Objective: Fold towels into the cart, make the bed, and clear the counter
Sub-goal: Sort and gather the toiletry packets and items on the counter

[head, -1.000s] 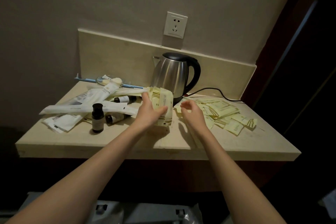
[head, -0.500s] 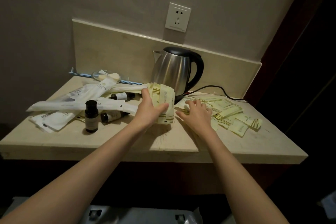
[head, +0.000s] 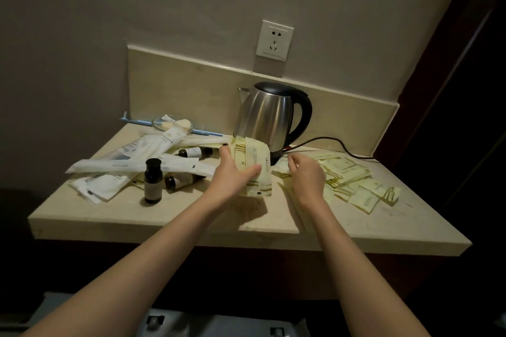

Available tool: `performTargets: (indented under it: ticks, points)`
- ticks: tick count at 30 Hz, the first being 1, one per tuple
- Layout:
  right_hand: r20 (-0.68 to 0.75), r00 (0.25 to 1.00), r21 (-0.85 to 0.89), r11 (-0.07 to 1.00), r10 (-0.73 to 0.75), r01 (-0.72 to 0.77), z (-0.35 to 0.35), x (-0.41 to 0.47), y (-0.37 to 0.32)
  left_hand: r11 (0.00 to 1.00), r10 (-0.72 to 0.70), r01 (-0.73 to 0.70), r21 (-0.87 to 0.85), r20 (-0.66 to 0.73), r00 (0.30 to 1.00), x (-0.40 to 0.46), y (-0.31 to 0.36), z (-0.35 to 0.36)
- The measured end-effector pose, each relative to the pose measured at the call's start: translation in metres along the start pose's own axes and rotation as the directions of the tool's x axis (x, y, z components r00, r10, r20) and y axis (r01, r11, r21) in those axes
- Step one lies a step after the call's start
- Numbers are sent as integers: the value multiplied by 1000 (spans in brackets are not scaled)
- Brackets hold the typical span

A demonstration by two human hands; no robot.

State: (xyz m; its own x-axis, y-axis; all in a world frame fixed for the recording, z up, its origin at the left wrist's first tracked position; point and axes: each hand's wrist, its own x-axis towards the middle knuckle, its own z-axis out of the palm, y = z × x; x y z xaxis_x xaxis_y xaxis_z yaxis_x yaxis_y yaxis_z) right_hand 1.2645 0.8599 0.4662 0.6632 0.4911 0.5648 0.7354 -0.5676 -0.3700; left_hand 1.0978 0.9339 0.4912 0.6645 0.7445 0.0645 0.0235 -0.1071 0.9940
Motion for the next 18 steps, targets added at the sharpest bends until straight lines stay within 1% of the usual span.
performTargets:
  ticks: [3, 5, 7, 9, 11, 14, 16, 18]
  points:
    - [200, 980, -158, 986, -20, 53, 2, 4, 0, 1000, -18, 18, -9, 26, 1000, -11, 6, 2]
    - [261, 965, -206, 977, 7, 49, 11, 6, 0, 1000, -13, 13, -1, 24, 1000, -14, 7, 1]
    - [232, 969, -198, 979, 86, -39, 19, 4, 2, 1000, -16, 16, 10, 13, 1000, -15, 5, -2]
    - [135, 982, -151, 982, 131, -110, 26, 0, 4, 999, -29, 29, 16, 7, 1000, -14, 3, -3]
    - [78, 990, -169, 980, 120, -106, 31, -2, 5, 999, -35, 35, 19, 6, 999, -13, 2, -4]
    - [63, 991, -183, 977, 120, -107, 35, 0, 8, 999, -39, 39, 23, -2, 999, -13, 2, -4]
    - [47, 990, -132, 983, 132, -125, 33, 1, 8, 999, -44, 44, 19, -6, 999, -14, 2, -4]
    - [-1, 991, -37, 991, 132, -132, 28, -1, 7, 998, -55, 55, 15, -7, 998, -14, 3, -4]
